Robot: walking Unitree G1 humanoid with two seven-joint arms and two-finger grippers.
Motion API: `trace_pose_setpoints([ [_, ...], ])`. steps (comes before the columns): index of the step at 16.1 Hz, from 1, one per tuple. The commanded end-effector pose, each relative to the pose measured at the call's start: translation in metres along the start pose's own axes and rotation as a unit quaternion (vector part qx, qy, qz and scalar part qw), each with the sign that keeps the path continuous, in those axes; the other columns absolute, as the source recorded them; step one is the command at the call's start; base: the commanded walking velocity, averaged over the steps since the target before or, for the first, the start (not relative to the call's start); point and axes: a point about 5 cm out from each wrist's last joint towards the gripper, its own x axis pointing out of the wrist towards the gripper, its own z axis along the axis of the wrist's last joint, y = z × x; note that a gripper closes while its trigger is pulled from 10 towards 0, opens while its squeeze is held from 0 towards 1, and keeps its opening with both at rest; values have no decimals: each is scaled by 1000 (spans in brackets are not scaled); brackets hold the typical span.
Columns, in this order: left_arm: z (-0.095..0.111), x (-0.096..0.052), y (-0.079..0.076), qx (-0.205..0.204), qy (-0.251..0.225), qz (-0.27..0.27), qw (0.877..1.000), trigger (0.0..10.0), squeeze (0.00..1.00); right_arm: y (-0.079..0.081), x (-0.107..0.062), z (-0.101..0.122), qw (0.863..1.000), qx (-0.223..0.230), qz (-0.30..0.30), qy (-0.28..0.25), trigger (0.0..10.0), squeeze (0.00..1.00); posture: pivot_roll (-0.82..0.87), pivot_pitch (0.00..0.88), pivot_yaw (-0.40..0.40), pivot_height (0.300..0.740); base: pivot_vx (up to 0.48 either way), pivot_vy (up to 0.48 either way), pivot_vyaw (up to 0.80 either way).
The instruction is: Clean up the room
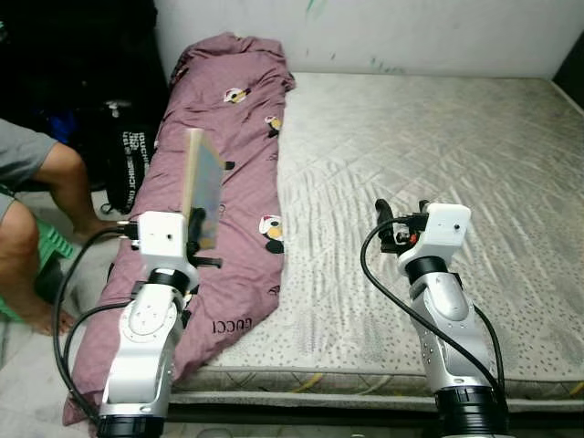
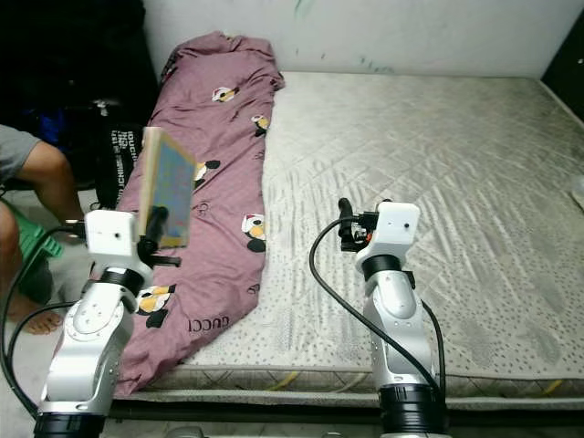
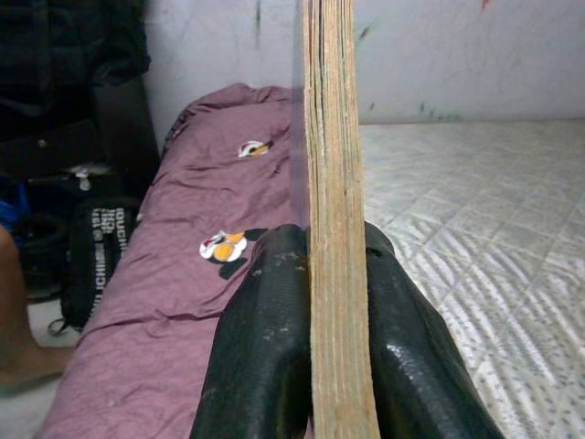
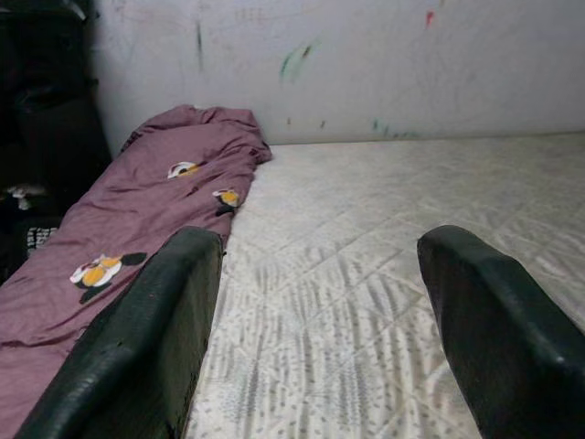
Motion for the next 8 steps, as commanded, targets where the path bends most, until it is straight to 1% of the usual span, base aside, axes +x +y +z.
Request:
trace_pose_setpoints([
  [1,9,2,3,-1,-22,2,1000,10000,0,0,1,1,1000,0,0,1,10000,0,0,0,22,740,0,0,0],
  [4,9,2,3,0,-23,2,1000,10000,0,1,1,1,1000,2,3,4,10000,0,-1,0,23,740,0,-249,0],
  [8,9,2,2,0,-23,2,1000,10000,0,1,0,0,1000,3,4,6,10000,0,1,0,24,740,0,-348,0],
])
